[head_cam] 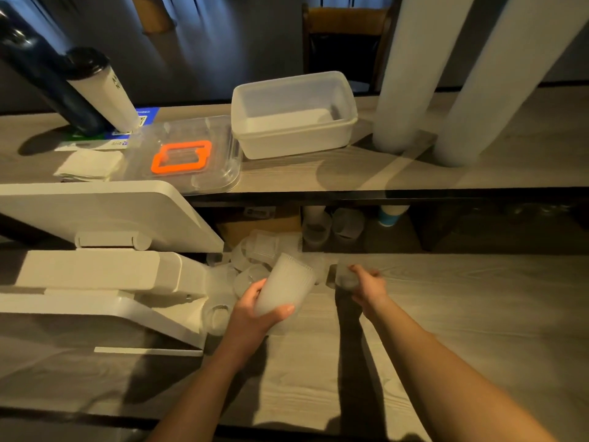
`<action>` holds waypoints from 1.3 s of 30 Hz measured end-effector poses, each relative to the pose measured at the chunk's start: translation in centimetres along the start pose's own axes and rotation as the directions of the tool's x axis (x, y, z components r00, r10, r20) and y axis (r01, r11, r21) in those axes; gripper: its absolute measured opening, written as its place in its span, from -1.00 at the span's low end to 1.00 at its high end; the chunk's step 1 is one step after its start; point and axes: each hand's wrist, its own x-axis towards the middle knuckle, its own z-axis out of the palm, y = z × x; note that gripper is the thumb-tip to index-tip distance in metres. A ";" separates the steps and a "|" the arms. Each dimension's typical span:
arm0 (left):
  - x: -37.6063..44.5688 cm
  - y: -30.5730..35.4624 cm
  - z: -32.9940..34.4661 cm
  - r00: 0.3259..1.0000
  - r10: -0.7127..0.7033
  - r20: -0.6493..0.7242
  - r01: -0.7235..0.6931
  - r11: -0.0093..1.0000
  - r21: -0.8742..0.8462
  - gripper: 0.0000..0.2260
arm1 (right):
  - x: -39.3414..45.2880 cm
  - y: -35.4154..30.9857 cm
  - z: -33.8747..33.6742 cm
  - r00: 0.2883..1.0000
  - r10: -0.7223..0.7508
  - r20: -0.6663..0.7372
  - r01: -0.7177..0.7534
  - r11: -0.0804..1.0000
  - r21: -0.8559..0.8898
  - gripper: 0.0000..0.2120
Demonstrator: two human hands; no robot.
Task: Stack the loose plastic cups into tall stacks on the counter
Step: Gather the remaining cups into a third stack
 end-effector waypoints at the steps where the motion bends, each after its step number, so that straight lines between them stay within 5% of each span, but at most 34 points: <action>1: 0.0 -0.1 0.1 1.000 -0.015 0.008 0.015 1.000 -0.016 -0.30 | -0.4 0.1 -0.4 1.000 0.002 0.006 -0.002 1.000 0.021 -0.33; 7: -0.1 -0.5 0.4 0.999 -0.006 0.037 0.005 1.000 0.018 -0.47 | -2.3 0.7 -3.3 0.997 -0.054 -0.062 0.059 0.995 0.076 -0.48; 13: -1.1 -0.9 0.5 0.998 0.019 0.059 -0.019 1.000 0.005 -0.40 | -4.3 0.5 -4.8 0.994 -0.108 -0.001 0.103 0.947 0.306 -0.51; 18: -1.7 -1.2 0.4 0.996 0.001 0.086 -0.002 1.000 0.005 -0.45 | -5.4 0.9 -5.2 0.979 -0.185 0.080 0.150 0.934 0.323 -0.29; 24: -2.4 -1.0 0.1 0.994 0.033 0.108 -0.040 0.997 0.064 -0.43 | -8.3 -0.8 -5.5 0.943 -0.241 0.229 0.127 0.898 0.421 -0.60; 32: -3.3 -0.7 0.2 0.986 0.054 0.158 -0.073 0.990 0.121 -0.40 | -11.7 -2.8 -4.7 0.841 -0.380 0.386 0.320 0.923 0.212 -0.46; 39: -3.8 -0.4 0.5 0.972 0.114 0.203 -0.145 0.979 0.143 -0.39 | -13.3 -2.1 -3.0 0.757 -0.518 0.398 0.570 0.821 -0.017 -0.57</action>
